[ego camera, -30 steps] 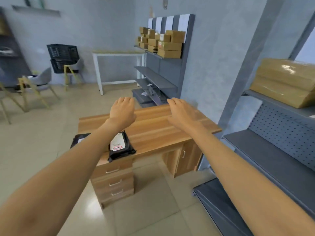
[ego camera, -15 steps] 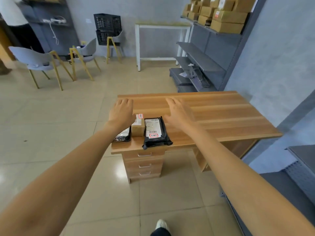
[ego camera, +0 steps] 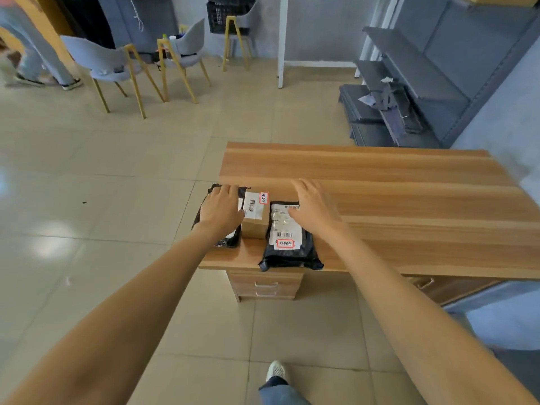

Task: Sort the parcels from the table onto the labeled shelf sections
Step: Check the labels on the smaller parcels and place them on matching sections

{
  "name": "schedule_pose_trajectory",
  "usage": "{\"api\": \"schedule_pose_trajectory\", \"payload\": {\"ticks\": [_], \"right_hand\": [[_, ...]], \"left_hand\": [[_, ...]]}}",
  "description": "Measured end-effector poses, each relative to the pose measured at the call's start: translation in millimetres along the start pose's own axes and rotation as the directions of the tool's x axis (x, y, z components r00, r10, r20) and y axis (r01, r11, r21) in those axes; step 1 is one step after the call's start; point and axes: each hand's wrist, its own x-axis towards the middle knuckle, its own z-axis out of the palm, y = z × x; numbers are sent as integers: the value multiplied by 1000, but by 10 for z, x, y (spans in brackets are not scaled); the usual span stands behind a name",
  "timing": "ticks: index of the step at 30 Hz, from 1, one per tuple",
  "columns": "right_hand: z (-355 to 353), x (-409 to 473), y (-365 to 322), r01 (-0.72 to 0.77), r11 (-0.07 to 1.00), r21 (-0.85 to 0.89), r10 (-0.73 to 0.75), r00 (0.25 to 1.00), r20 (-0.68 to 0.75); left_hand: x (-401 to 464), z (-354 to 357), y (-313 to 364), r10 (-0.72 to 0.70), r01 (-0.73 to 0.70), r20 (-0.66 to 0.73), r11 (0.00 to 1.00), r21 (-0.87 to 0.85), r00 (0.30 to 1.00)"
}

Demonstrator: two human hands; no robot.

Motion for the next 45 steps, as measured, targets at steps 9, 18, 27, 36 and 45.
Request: {"api": "schedule_pose_trajectory", "payload": {"ticks": [9, 18, 27, 36, 45], "right_hand": [[364, 432, 252, -36, 998, 55, 29, 992, 126], [725, 644, 372, -96, 993, 67, 79, 973, 216], [1050, 794, 430, -143, 985, 97, 115, 961, 251], [1136, 814, 526, -169, 979, 115, 136, 959, 251], [1036, 832, 560, -200, 969, 147, 156, 951, 268]], "left_hand": [[284, 567, 98, -273, 334, 209, 866, -371, 939], [591, 1097, 113, -443, 634, 461, 439, -637, 769], [883, 1522, 163, -568, 746, 515, 313, -587, 643], [874, 1652, 167, -584, 717, 439, 419, -557, 683], [876, 1467, 166, -523, 642, 376, 565, -519, 765]]}}
